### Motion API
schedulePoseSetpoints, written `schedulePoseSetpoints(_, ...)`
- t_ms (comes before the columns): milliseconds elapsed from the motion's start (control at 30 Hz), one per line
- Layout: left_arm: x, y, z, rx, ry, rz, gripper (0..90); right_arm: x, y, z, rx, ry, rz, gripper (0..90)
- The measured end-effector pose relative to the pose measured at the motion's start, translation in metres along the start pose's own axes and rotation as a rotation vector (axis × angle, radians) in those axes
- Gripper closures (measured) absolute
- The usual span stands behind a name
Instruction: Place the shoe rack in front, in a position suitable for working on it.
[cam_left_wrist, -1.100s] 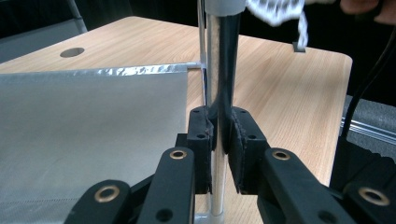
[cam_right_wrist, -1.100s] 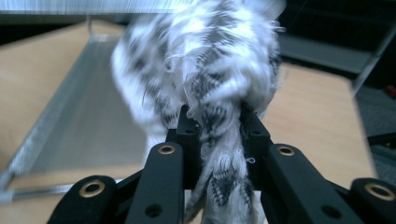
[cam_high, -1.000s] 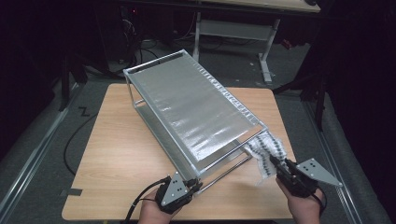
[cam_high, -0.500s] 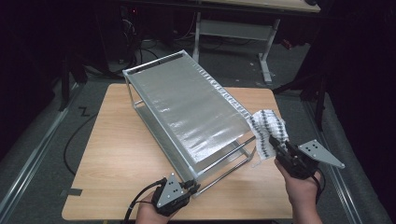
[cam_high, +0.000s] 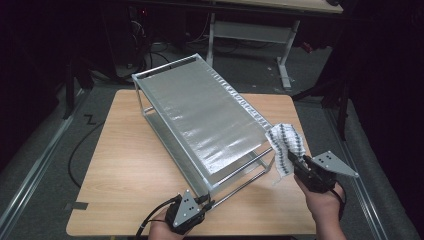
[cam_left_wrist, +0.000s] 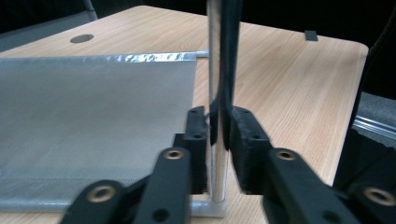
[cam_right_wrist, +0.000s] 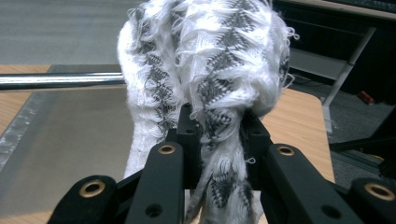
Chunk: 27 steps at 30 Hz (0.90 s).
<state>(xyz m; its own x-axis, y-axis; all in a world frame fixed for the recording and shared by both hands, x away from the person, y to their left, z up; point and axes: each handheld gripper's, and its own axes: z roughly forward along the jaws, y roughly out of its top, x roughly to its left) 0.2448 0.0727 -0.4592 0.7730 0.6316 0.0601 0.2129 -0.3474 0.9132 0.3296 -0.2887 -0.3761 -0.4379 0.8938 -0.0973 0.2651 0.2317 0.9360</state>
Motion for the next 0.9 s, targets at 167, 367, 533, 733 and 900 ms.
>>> schedulePoseSetpoints(167, 0.000, 0.000, 0.000, 0.002, 0.002, 0.011, 79.7, 0.006, -0.001, -0.003, 0.001, 0.028, -0.019, 74.9)
schedulePoseSetpoints(367, 0.001, 0.000, 0.000, 0.000, -0.008, 0.014, 79.9, 0.016, 0.001, -0.008, -0.003, 0.060, -0.051, 75.1)
schedulePoseSetpoints(533, 0.002, 0.000, 0.001, -0.003, -0.016, 0.014, 79.9, 0.029, 0.001, -0.008, -0.008, 0.109, -0.080, 75.1)
schedulePoseSetpoints(733, 0.002, 0.000, 0.001, -0.001, -0.015, 0.027, 79.7, 0.053, 0.004, -0.010, -0.010, 0.177, -0.121, 75.1)
schedulePoseSetpoints(900, 0.002, 0.000, 0.001, 0.002, -0.016, 0.034, 79.5, 0.075, 0.006, -0.012, -0.016, 0.240, -0.166, 75.1)
